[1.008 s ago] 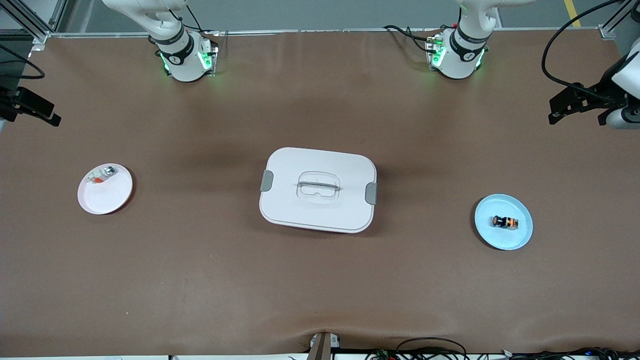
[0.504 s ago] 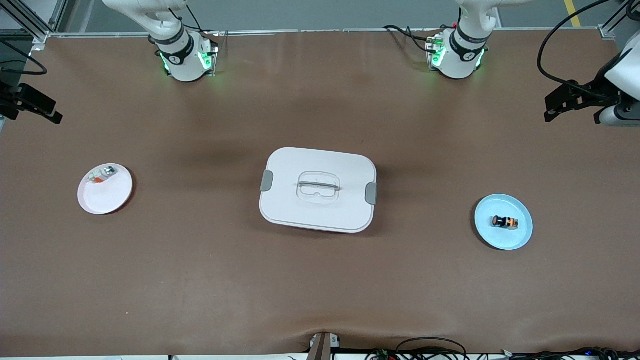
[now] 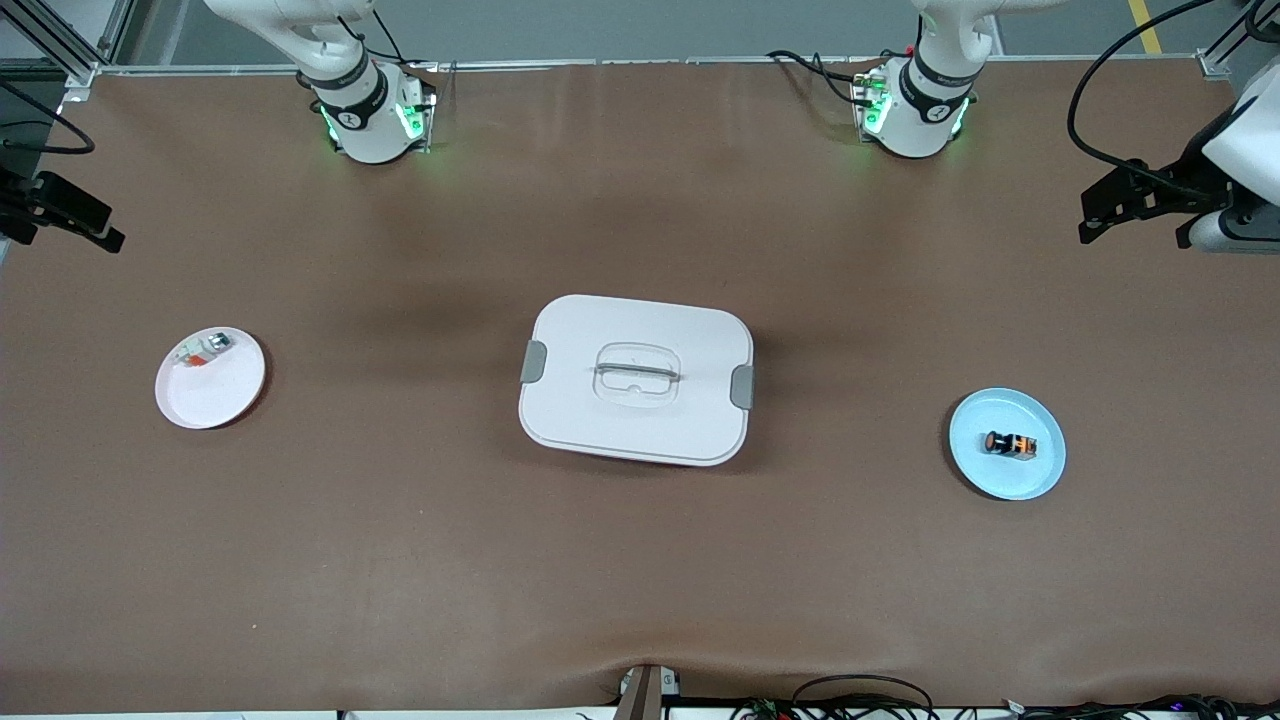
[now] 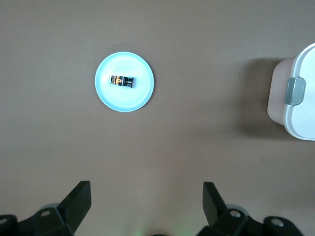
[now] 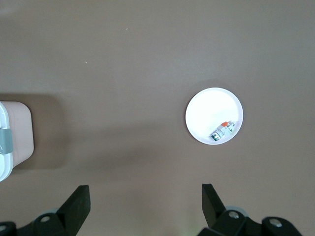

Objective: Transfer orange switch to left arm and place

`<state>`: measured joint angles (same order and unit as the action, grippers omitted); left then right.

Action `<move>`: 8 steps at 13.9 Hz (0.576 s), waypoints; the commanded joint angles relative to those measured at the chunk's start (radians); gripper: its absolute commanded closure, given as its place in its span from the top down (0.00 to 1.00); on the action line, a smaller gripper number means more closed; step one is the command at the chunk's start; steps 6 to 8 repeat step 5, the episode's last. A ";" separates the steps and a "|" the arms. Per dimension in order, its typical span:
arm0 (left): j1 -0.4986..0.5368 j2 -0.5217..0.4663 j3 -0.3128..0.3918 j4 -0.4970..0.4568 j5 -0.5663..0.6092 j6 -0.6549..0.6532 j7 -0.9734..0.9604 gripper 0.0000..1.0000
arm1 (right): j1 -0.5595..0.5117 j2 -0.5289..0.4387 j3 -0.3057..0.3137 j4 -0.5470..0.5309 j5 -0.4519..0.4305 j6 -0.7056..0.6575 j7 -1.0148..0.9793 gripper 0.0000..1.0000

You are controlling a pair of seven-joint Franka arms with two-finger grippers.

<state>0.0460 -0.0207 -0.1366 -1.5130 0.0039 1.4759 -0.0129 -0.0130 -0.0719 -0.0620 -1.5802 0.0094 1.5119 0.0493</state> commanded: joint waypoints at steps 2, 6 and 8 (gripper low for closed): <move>0.015 -0.012 -0.009 0.002 -0.019 -0.008 0.001 1.00 | -0.013 -0.028 0.005 -0.026 0.020 0.005 0.015 1.00; 0.015 -0.012 -0.008 0.002 -0.019 -0.008 -0.002 1.00 | -0.013 -0.028 0.005 -0.026 0.030 -0.001 0.034 1.00; 0.015 -0.012 -0.008 0.002 -0.019 -0.008 -0.002 1.00 | -0.013 -0.028 0.005 -0.026 0.030 -0.001 0.034 1.00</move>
